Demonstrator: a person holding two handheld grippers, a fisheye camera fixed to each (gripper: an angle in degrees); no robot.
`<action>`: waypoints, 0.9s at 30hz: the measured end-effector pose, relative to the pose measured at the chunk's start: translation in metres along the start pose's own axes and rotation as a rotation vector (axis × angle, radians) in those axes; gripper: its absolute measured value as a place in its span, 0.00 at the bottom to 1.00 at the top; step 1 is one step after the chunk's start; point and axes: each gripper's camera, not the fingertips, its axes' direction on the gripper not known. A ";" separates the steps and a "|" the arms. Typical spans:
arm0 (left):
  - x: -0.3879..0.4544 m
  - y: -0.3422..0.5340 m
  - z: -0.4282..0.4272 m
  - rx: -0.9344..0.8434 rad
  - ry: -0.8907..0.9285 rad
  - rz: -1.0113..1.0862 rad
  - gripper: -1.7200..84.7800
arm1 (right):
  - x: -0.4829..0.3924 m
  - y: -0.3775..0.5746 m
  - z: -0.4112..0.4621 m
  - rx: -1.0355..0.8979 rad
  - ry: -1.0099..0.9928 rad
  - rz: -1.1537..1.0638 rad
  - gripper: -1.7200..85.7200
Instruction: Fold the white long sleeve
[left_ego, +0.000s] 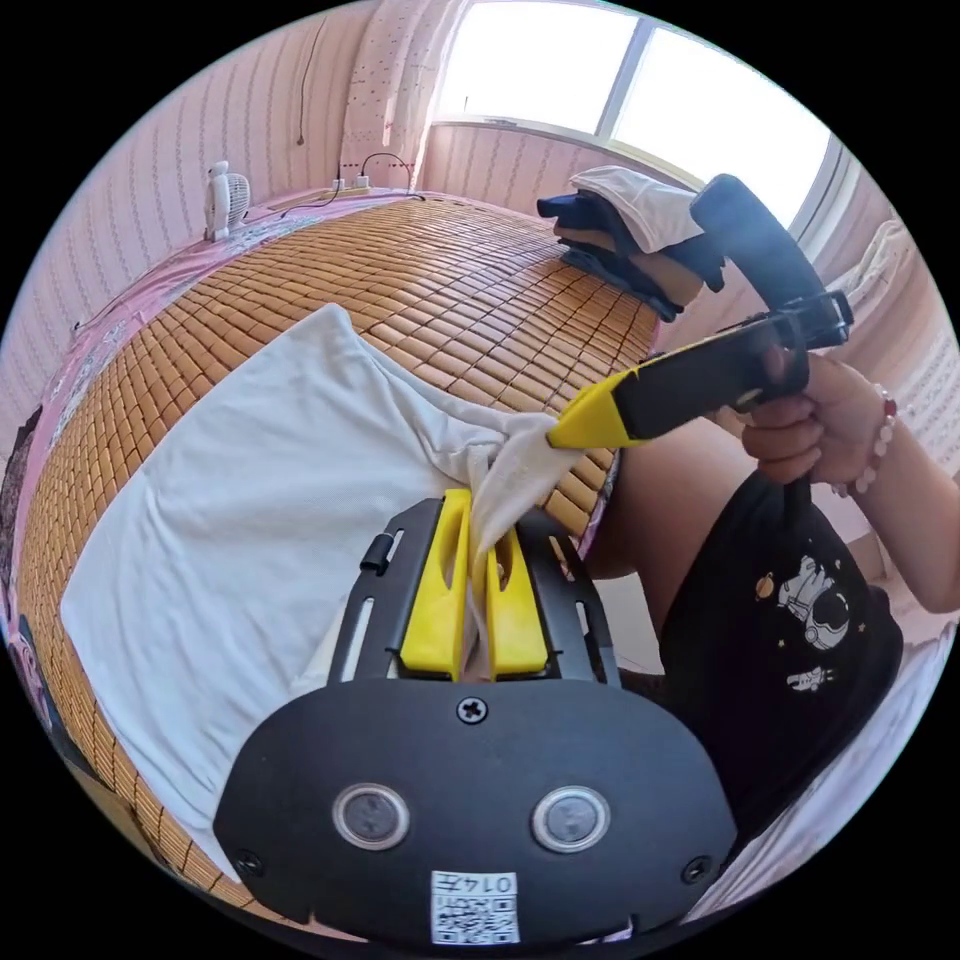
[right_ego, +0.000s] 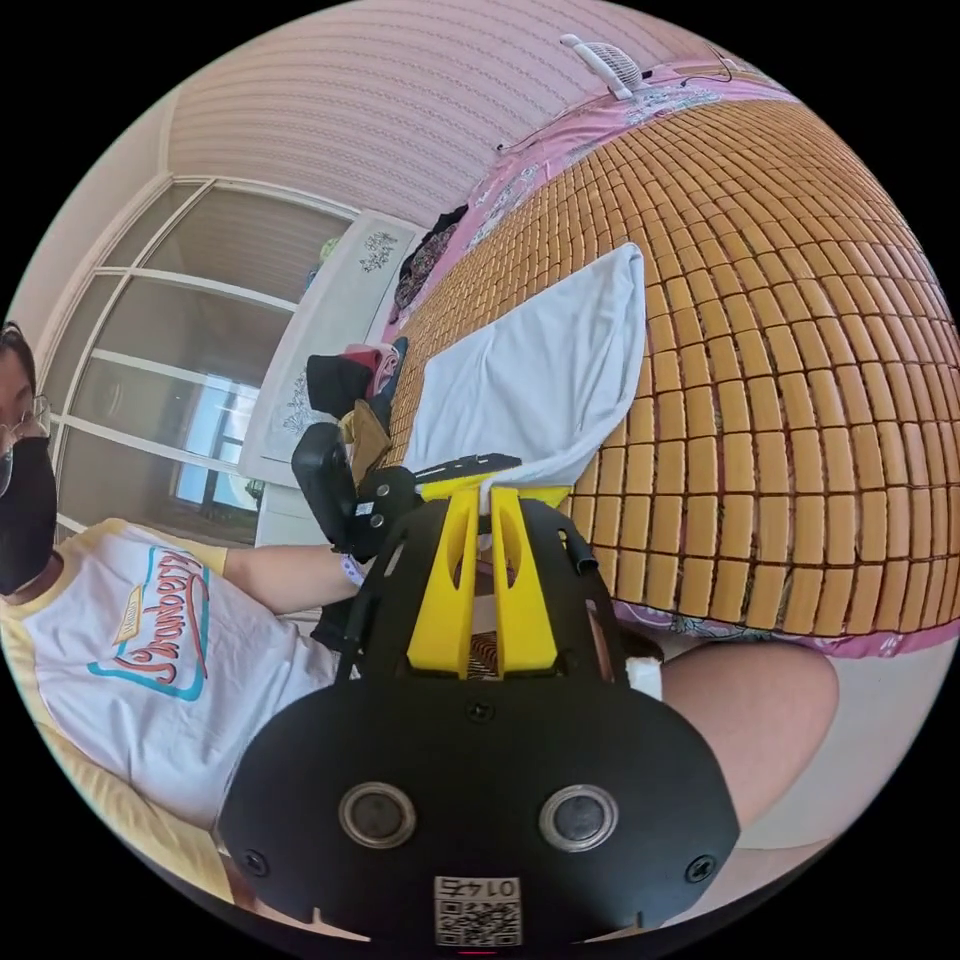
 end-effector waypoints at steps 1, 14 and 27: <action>0.003 0.006 -0.006 0.009 0.019 0.021 0.02 | 0.015 0.007 -0.007 0.072 0.021 0.041 0.09; 0.026 0.073 -0.074 0.050 0.129 0.114 0.01 | 0.082 -0.005 0.009 0.228 0.231 0.210 0.06; -0.001 0.056 -0.131 0.382 0.315 -0.102 0.01 | -0.002 0.011 -0.107 0.364 0.247 -0.008 0.03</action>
